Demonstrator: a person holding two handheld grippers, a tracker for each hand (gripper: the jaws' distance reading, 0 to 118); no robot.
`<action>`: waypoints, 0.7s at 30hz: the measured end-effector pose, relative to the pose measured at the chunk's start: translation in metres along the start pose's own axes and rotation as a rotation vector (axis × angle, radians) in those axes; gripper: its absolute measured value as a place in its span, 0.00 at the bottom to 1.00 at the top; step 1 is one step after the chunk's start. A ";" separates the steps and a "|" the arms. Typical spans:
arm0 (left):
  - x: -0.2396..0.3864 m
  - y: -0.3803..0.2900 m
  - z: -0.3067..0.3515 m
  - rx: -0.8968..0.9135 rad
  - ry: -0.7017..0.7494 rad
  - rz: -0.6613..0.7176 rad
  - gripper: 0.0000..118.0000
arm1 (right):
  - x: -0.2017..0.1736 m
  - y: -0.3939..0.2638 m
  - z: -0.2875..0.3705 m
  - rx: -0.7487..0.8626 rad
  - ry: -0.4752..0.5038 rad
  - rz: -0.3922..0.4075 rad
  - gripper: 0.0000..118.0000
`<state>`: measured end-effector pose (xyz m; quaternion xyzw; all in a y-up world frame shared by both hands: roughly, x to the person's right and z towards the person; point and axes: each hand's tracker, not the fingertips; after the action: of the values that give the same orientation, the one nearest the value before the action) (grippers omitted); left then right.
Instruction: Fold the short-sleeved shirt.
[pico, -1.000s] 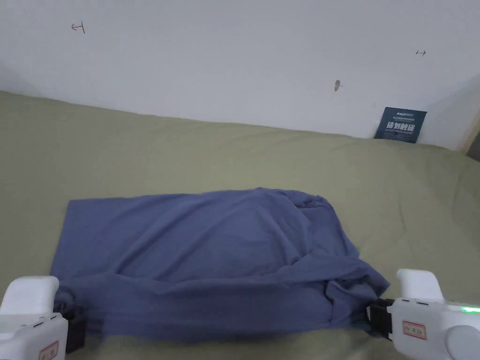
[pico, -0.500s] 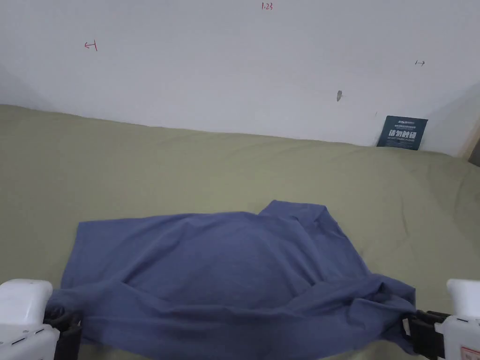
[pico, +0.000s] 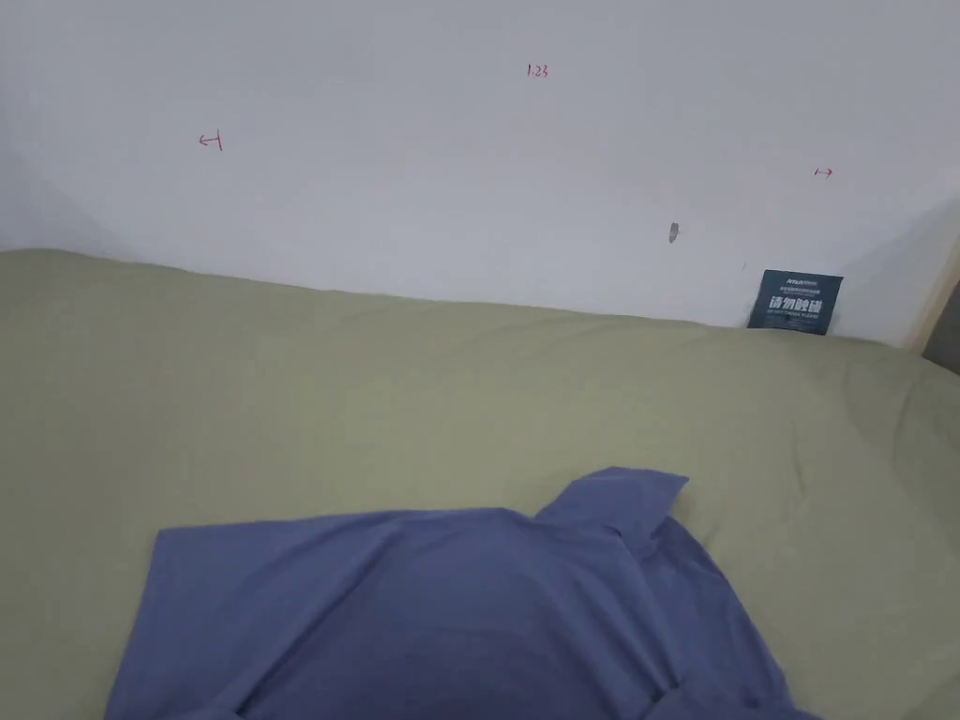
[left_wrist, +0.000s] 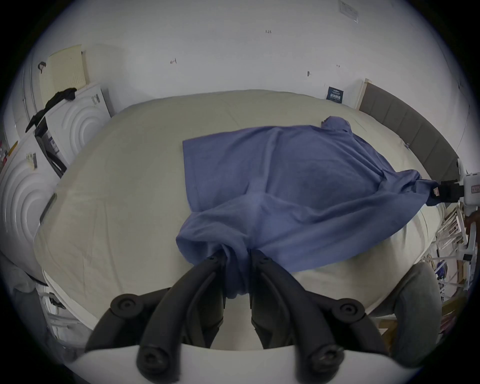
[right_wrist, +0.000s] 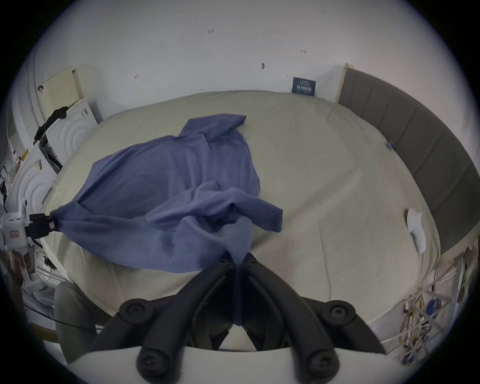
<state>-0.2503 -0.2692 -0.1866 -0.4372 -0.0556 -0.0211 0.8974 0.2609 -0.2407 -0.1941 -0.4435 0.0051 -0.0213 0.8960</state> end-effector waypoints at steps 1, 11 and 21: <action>0.000 -0.005 0.001 -0.004 -0.004 0.015 0.15 | 0.000 -0.006 -0.001 -0.013 0.004 -0.006 0.05; 0.008 -0.007 0.016 0.001 0.031 0.092 0.58 | -0.001 -0.008 -0.006 -0.092 0.008 -0.005 0.71; 0.041 0.068 0.079 0.212 0.116 0.024 0.79 | -0.048 0.048 0.048 0.176 0.000 0.080 0.72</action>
<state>-0.2098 -0.1647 -0.1867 -0.3385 -0.0002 -0.0297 0.9405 0.2162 -0.1711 -0.2039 -0.3624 0.0212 0.0142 0.9317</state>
